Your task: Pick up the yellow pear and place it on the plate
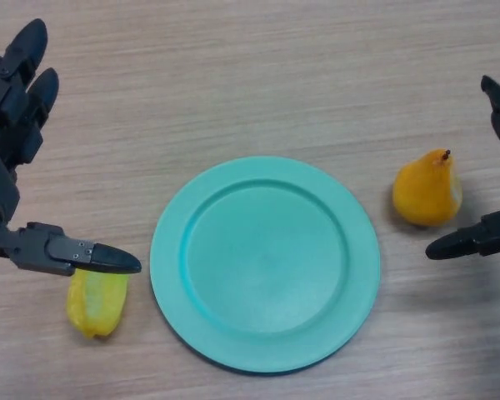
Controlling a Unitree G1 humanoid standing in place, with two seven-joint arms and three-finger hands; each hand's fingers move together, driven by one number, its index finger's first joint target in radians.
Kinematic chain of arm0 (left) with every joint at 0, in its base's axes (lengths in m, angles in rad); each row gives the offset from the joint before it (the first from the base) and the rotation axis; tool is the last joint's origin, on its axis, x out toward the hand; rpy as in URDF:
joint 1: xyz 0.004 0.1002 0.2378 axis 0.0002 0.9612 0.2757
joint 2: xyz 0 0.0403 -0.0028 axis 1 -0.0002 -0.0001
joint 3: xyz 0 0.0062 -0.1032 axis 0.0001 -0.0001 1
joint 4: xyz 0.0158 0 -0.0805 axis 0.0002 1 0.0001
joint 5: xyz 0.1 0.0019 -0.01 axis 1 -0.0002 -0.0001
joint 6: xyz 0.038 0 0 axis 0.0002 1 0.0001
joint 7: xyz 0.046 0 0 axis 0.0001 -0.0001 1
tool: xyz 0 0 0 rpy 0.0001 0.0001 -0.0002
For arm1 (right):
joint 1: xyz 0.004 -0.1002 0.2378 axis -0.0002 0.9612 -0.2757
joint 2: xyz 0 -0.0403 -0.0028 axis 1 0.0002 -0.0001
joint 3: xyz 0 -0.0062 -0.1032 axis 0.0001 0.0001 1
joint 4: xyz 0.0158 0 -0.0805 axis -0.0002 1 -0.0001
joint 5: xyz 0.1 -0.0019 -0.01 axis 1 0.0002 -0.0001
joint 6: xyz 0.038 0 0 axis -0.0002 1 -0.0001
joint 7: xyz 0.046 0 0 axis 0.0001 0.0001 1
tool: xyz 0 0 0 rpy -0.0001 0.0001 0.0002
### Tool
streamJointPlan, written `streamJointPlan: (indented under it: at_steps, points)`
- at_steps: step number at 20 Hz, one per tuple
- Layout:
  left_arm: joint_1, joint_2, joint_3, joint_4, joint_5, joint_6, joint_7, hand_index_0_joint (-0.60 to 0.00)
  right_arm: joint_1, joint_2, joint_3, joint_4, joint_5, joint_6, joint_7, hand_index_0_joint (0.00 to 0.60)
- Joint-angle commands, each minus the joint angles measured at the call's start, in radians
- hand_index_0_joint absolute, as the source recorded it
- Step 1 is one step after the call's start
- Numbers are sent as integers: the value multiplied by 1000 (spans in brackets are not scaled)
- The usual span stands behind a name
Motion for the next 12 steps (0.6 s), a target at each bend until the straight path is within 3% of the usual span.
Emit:
streamJointPlan:
  at_steps: [1, 12]
  points:
    - [-24, 33, 85, -72, 4, -96, 25, 0, -92, -58, -39, 40, -2, -189, -66, 0]
    - [-22, 43, 121, -72, 5, -100, 39, 0, -328, -57, 20, 644, -82, -480, -156, 0]
